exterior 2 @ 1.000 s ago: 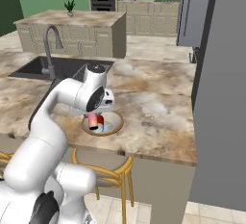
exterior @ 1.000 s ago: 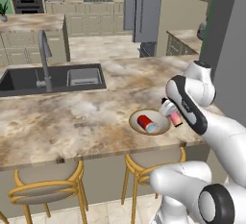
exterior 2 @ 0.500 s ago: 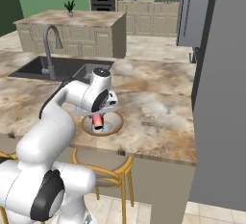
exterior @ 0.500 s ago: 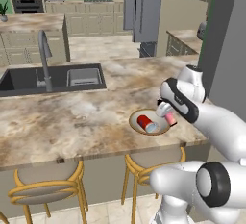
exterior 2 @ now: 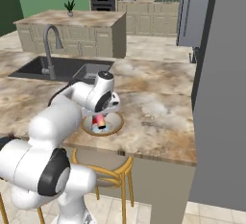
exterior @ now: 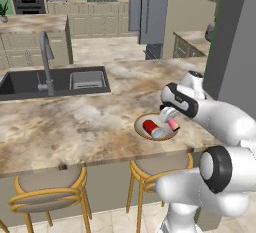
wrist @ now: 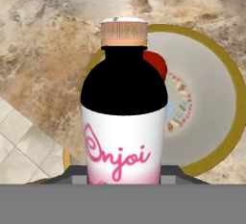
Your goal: Open the fridge, grab two sodas, and place both sodas inside the bowl with ice on the dining counter.
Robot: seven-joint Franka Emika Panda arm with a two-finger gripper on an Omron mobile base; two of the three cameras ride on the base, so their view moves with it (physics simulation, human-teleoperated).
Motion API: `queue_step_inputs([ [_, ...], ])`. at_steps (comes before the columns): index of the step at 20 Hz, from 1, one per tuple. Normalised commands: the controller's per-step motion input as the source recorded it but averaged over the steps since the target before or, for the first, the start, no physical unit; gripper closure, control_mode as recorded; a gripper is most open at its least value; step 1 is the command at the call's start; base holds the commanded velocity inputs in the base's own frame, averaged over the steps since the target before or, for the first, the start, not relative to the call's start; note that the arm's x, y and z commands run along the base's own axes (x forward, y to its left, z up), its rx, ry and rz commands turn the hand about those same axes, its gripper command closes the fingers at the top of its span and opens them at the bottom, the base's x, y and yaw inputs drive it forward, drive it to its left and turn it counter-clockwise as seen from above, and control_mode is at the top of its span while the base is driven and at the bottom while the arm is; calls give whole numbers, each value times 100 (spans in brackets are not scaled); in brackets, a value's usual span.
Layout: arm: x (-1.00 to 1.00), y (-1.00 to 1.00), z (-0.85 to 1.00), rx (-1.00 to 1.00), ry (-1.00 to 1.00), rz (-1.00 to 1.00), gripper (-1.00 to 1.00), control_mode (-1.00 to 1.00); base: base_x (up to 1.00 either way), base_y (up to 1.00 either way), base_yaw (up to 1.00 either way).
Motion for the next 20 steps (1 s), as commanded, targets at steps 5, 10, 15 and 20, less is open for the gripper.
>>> queue_step_inputs([
  [5,33,0,-32,0,1,1,100,-100,0,0,0],
  [10,29,0,-30,0,2,1,100,-100,0,0,0],
  [15,28,-3,-22,0,0,0,100,-100,0,0,0],
  [20,18,-4,-20,0,0,0,100,-100,0,0,0],
])
